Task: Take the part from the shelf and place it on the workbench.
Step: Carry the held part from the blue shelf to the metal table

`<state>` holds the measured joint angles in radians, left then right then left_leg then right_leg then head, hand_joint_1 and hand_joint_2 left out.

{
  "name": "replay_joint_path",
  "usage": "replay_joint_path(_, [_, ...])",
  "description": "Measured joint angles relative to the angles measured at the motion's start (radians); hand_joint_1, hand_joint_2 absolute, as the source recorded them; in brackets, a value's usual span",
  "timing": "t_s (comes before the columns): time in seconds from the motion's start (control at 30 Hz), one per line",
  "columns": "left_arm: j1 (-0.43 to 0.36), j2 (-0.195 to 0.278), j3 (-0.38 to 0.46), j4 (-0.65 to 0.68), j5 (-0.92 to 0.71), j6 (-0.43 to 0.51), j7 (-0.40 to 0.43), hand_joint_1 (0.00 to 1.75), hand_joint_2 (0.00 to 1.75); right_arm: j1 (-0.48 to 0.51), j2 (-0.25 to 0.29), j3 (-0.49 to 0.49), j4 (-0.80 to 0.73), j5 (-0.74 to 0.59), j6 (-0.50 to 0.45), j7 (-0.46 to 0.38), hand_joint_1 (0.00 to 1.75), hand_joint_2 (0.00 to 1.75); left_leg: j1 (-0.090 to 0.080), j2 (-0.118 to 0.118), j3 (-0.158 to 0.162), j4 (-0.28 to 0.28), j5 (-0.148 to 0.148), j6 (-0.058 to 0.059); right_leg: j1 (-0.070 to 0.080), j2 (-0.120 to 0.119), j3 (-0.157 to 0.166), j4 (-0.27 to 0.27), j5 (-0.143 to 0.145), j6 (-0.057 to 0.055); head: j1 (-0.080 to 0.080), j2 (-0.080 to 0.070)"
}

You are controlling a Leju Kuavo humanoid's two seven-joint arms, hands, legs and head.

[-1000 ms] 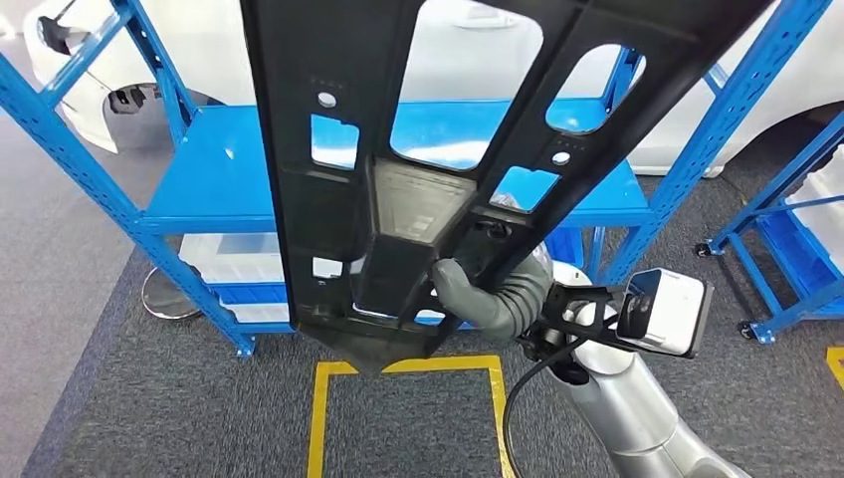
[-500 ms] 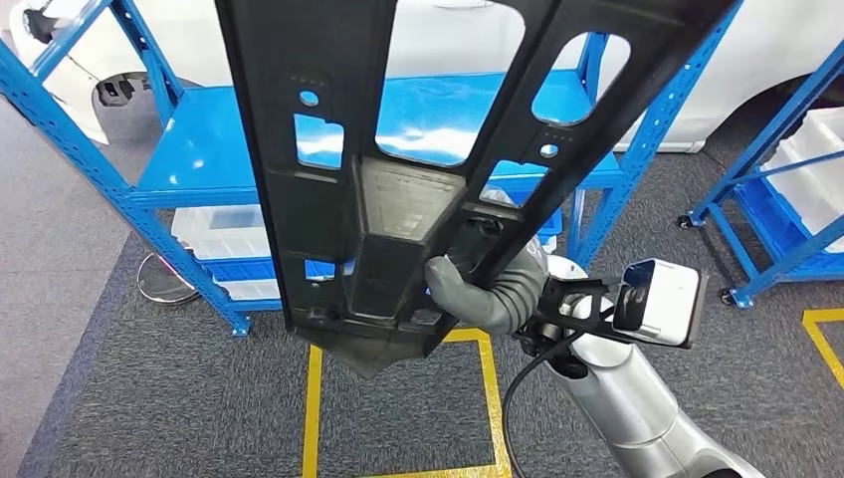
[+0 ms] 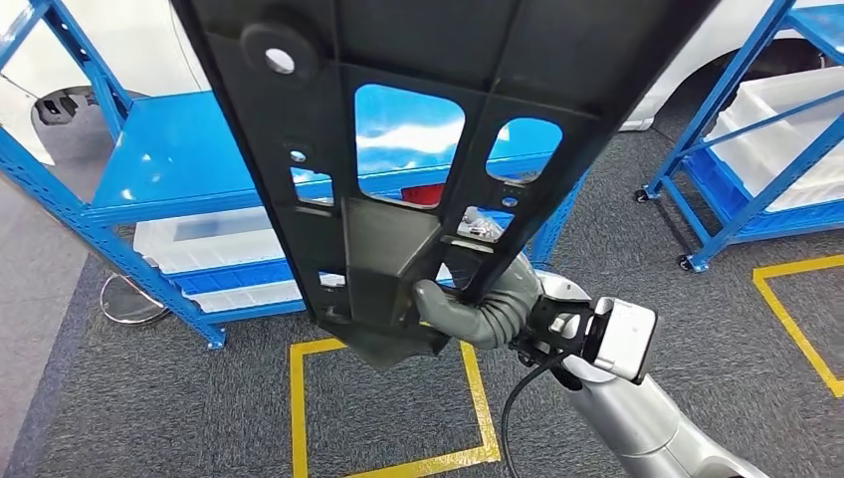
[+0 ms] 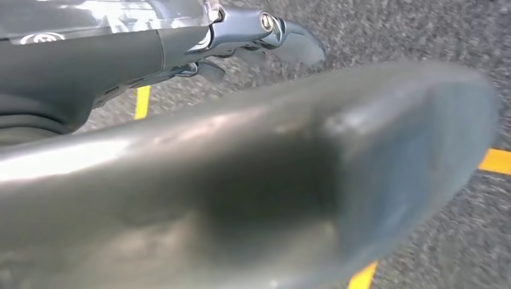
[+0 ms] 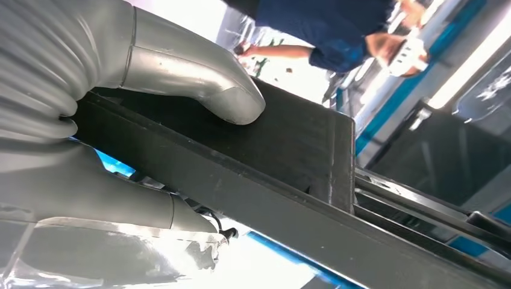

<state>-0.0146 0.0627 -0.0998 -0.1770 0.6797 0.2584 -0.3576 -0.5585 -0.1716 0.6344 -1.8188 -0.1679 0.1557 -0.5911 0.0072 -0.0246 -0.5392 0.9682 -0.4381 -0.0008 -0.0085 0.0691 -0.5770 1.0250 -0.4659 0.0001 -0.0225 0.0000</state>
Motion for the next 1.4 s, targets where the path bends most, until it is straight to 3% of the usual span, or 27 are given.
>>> replay_joint_path(0.07, [0.0, 0.0, -0.003, 0.0, -0.015, 0.005, 0.009, 0.0, 0.0, 0.009, -0.033, 0.0, -0.011, -0.015, -0.018, -0.002, 1.75, 1.75, 0.004, 0.023, 0.003, -0.016, 0.01, 0.007, 0.002, -0.037, -0.043, 0.086, -0.052, 0.007, 0.005, 0.0])
replay_joint_path(0.13, [0.002, 0.0, -0.007, 0.0, -0.025, 0.005, 0.014, 0.0, 0.0, 0.022, -0.061, 0.0, -0.019, -0.023, -0.027, -0.002, 1.75, 1.75, 0.003, 0.042, -0.003, -0.013, 0.01, 0.009, -0.002, -0.054, -0.108, 0.216, -0.108, 0.015, 0.007, 0.0])
replay_joint_path(0.17, [0.001, 0.0, -0.009, 0.0, -0.027, 0.005, 0.016, 0.0, 0.0, 0.03, -0.072, 0.0, -0.021, -0.025, -0.029, -0.002, 1.75, 1.75, 0.003, 0.053, -0.006, -0.01, 0.009, 0.009, -0.004, -0.057, -0.128, 0.255, -0.115, 0.019, 0.007, 0.0])
replay_joint_path(0.2, [0.001, 0.0, -0.011, 0.0, -0.028, 0.005, 0.017, 0.0, 0.0, 0.036, -0.082, 0.0, -0.023, -0.026, -0.029, -0.002, 1.75, 1.75, 0.003, 0.063, -0.008, -0.005, 0.008, 0.008, -0.007, -0.06, -0.129, 0.256, -0.103, 0.023, 0.007, 0.0])
replay_joint_path(0.27, [-0.001, 0.0, -0.014, 0.0, -0.032, 0.007, 0.018, 0.0, 0.0, 0.042, -0.096, 0.0, -0.028, -0.027, -0.03, -0.002, 1.75, 1.75, 0.004, 0.083, -0.011, 0.007, 0.001, 0.003, -0.013, -0.08, -0.074, 0.148, -0.038, 0.028, 0.007, 0.0])
replay_joint_path(0.33, [-0.003, 0.0, -0.019, 0.0, -0.042, 0.019, 0.019, 0.0, 0.0, 0.043, -0.105, 0.0, -0.036, -0.028, -0.036, -0.001, 1.75, 1.75, 0.0, 0.098, -0.015, 0.023, -0.01, -0.007, -0.011, -0.111, -0.018, 0.034, 0.003, 0.02, 0.006, 0.0])
replay_joint_path(0.4, [-0.006, 0.001, -0.029, 0.0, -0.06, 0.038, 0.022, 0.0, 0.0, 0.046, -0.115, 0.0, -0.045, -0.03, -0.051, 0.004, 1.75, 1.75, -0.004, 0.111, -0.017, 0.033, -0.015, -0.019, -0.005, -0.115, -0.009, 0.004, 0.007, 0.003, 0.005, 0.0])
replay_joint_path(0.47, [-0.008, 0.0, -0.044, 0.0, -0.083, 0.045, 0.031, 0.0, 0.0, 0.05, -0.125, 0.001, -0.055, -0.027, -0.069, 0.015, 1.75, 1.75, -0.001, 0.119, -0.017, 0.035, -0.018, -0.03, -0.006, -0.096, -0.014, 0.002, 0.013, -0.012, 0.005, 0.0])
replay_joint_path(0.53, [-0.009, -0.001, -0.062, 0.0, -0.103, 0.039, 0.039, 0.0, 0.0, 0.052, -0.13, 0.002, -0.066, -0.015, -0.085, 0.029, 1.75, 1.75, 0.003, 0.088, -0.034, 0.076, -0.052, -0.04, -0.009, -0.08, -0.018, -0.001, 0.02, -0.024, 0.004, 0.0])
replay_joint_path(0.6, [-0.009, -0.003, -0.078, 0.0, -0.116, 0.028, 0.041, 0.0, 0.0, 0.057, -0.132, 0.005, -0.076, 0.006, -0.099, 0.045, 1.75, 1.75, 0.006, 0.047, -0.082, 0.196, -0.124, -0.047, -0.01, -0.063, -0.022, -0.002, 0.025, -0.031, 0.003, 0.0])
replay_joint_path(0.63, [-0.009, -0.004, -0.085, 0.0, -0.119, 0.024, 0.043, 0.0, 0.0, 0.061, -0.132, 0.007, -0.079, 0.017, -0.102, 0.052, 1.75, 1.75, 0.006, 0.039, -0.111, 0.265, -0.154, -0.049, -0.008, -0.053, -0.023, -0.002, 0.027, -0.032, 0.003, 0.0])
replay_joint_path(0.67, [-0.009, -0.006, -0.092, 0.0, -0.121, 0.02, 0.045, 0.0, 0.0, 0.069, -0.132, 0.009, -0.082, 0.028, -0.104, 0.056, 1.75, 1.75, 0.006, 0.036, -0.131, 0.312, -0.168, -0.048, -0.006, -0.043, -0.024, -0.002, 0.028, -0.033, 0.003, 0.0])
replay_joint_path(0.7, [-0.01, -0.009, -0.097, 0.0, -0.121, 0.019, 0.047, 0.0, 0.0, 0.079, -0.132, 0.012, -0.084, 0.04, -0.105, 0.055, 1.75, 1.75, 0.006, 0.035, -0.134, 0.323, -0.161, -0.045, -0.005, -0.031, -0.024, -0.001, 0.029, -0.033, 0.003, 0.0])
replay_joint_path(0.73, [-0.01, -0.013, -0.101, 0.0, -0.121, 0.021, 0.049, 0.0, 0.0, 0.091, -0.132, 0.014, -0.087, 0.052, -0.104, 0.049, 1.75, 1.75, 0.005, 0.032, -0.119, 0.293, -0.135, -0.041, -0.003, -0.019, -0.024, -0.001, 0.03, -0.032, 0.004, 0.0])
replay_joint_path(0.77, [-0.01, -0.017, -0.104, 0.0, -0.118, 0.024, 0.05, 0.0, 0.0, 0.106, -0.132, 0.016, -0.089, 0.066, -0.103, 0.036, 1.75, 1.75, 0.004, 0.021, -0.088, 0.228, -0.097, -0.033, -0.002, -0.008, -0.023, -0.001, 0.03, -0.031, 0.004, 0.0])
replay_joint_path(0.83, [-0.01, -0.022, -0.105, 0.0, -0.114, 0.033, 0.05, 0.0, 0.0, 0.141, -0.132, 0.019, -0.095, 0.092, -0.101, -0.001, 1.75, 1.75, 0.004, -0.033, -0.026, 0.094, -0.041, -0.015, -0.004, 0.013, -0.024, -0.002, 0.033, -0.026, 0.006, 0.0])
replay_joint_path(0.9, [-0.01, -0.026, -0.105, 0.001, -0.112, 0.04, 0.05, 0.0, 0.0, 0.174, -0.132, 0.021, -0.097, 0.109, -0.1, -0.028, 1.75, 1.75, 0.001, -0.067, -0.004, 0.039, -0.032, -0.003, -0.011, 0.034, -0.033, -0.003, 0.039, -0.014, 0.007, 0.0])
replay_joint_path(0.97, [-0.013, -0.029, -0.106, 0.001, -0.11, 0.042, 0.05, 0.0, 0.0, 0.196, -0.132, 0.023, -0.099, 0.116, -0.099, -0.037, 1.75, 1.75, 0.001, -0.045, 0.001, 0.023, -0.028, 0.001, -0.014, 0.052, -0.04, -0.007, 0.047, 0.001, 0.005, 0.0])
replay_joint_path(1.03, [-0.015, -0.033, -0.106, 0.001, -0.109, 0.042, 0.05, 0.0, 0.0, 0.207, -0.134, 0.022, -0.101, 0.122, -0.098, -0.041, 1.75, 1.75, 0.005, -0.016, 0.01, 0.001, -0.017, 0.004, -0.009, 0.021, -0.054, 0.015, 0.031, 0.009, 0.007, 0.0])
replay_joint_path(1.1, [-0.014, -0.038, -0.106, 0.001, -0.106, 0.043, 0.05, 0.0, 0.0, 0.23, -0.135, 0.016, -0.104, 0.144, -0.088, -0.058, 1.75, 1.75, 0.004, 0.012, 0.013, -0.009, -0.011, 0.008, -0.005, -0.035, -0.098, 0.111, -0.028, 0.014, 0.011, 0.0])
replay_joint_path(1.17, [-0.013, -0.04, -0.106, 0.001, -0.102, 0.044, 0.048, 0.0, 0.0, 0.283, -0.132, 0.008, -0.11, 0.185, -0.072, -0.083, 1.75, 1.75, 0.003, 0.036, 0.01, -0.007, -0.012, 0.011, -0.008, -0.055, -0.145, 0.225, -0.081, 0.019, 0.012, 0.0])
replay_joint_path(1.2, [-0.012, -0.041, -0.106, 0.001, -0.1, 0.045, 0.048, 0.0, 0.0, 0.311, -0.129, 0.006, -0.113, 0.205, -0.068, -0.092, 1.75, 1.75, 0.002, 0.047, 0.009, -0.005, -0.013, 0.011, -0.009, -0.058, -0.151, 0.247, -0.084, 0.021, 0.013, 0.0])
replay_joint_path(1.23, [-0.012, -0.042, -0.106, 0.001, -0.099, 0.044, 0.047, 0.0, 0.0, 0.335, -0.127, 0.004, -0.118, 0.221, -0.067, -0.096, 1.75, 1.75, 0.002, 0.058, 0.007, -0.001, -0.015, 0.01, -0.01, -0.062, -0.136, 0.228, -0.069, 0.022, 0.013, 0.0])
replay_joint_path(1.33, [-0.013, -0.042, -0.106, 0.001, -0.1, 0.031, 0.044, 0.0, 0.0, 0.374, -0.118, 0.002, -0.132, 0.245, -0.077, -0.1, 1.75, 1.75, 0.0, 0.09, 0.002, 0.018, -0.027, -0.001, -0.008, -0.105, -0.032, 0.049, -0.005, 0.014, 0.012, 0.0])
replay_joint_path(1.4, [-0.015, -0.04, -0.106, 0.001, -0.103, 0.018, 0.04, 0.0, 0.0, 0.389, -0.106, 0.001, -0.14, 0.253, -0.083, -0.099, 1.75, 1.75, -0.004, 0.106, 0.004, 0.027, -0.035, -0.014, -0.003, -0.119, -0.005, 0.0, 0.001, 0.001, 0.012, 0.0])
